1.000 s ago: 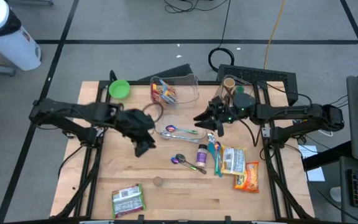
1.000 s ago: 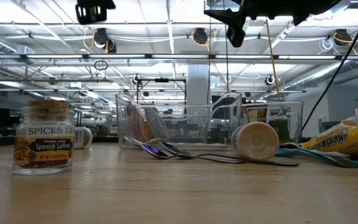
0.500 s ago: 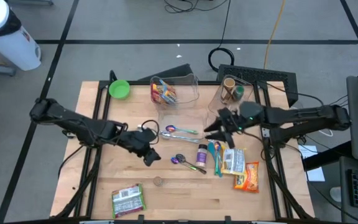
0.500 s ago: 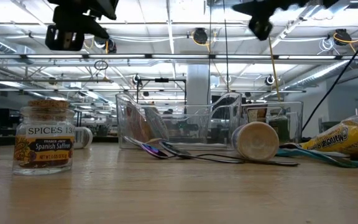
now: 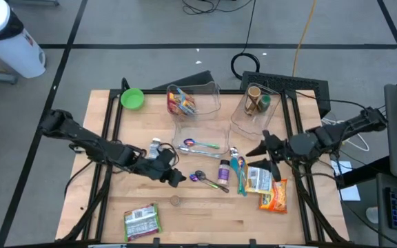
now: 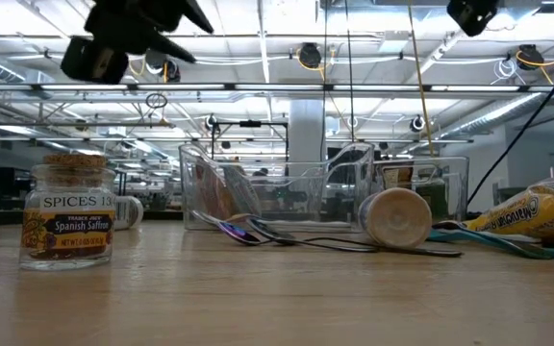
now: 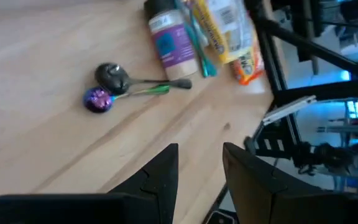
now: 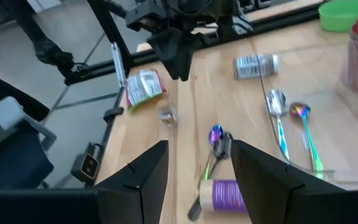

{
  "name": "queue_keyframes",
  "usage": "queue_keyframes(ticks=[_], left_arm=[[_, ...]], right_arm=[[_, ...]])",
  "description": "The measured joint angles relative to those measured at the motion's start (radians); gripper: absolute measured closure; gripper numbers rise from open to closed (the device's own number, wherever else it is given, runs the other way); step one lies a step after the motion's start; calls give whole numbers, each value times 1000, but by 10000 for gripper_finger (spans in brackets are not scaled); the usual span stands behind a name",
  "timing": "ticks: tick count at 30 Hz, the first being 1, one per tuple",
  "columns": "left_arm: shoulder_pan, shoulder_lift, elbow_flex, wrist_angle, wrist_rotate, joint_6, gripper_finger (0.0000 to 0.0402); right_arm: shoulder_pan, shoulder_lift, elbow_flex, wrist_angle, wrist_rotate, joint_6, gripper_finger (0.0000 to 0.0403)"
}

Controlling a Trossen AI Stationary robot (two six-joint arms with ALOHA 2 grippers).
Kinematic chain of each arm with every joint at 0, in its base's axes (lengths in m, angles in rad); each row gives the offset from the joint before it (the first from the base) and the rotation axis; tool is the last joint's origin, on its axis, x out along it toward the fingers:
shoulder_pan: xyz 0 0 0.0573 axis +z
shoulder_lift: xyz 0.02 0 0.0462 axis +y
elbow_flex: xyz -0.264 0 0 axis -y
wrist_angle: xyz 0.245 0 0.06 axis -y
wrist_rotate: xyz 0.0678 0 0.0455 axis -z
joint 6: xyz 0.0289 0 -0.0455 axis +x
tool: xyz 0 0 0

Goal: Pick & Place Food Item
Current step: Put the left green spoon into the bottom transparent bin

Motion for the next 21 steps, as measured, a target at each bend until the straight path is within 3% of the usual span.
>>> queue_keyframes(ticks=[6,21], left_arm=[[19,119,1,50,3,-91,270],[101,322,1,94,62,-208,270]], right_arm=[[68,0,-61,-4,64,81,236],[78,0,-150,171,63,132,236]])
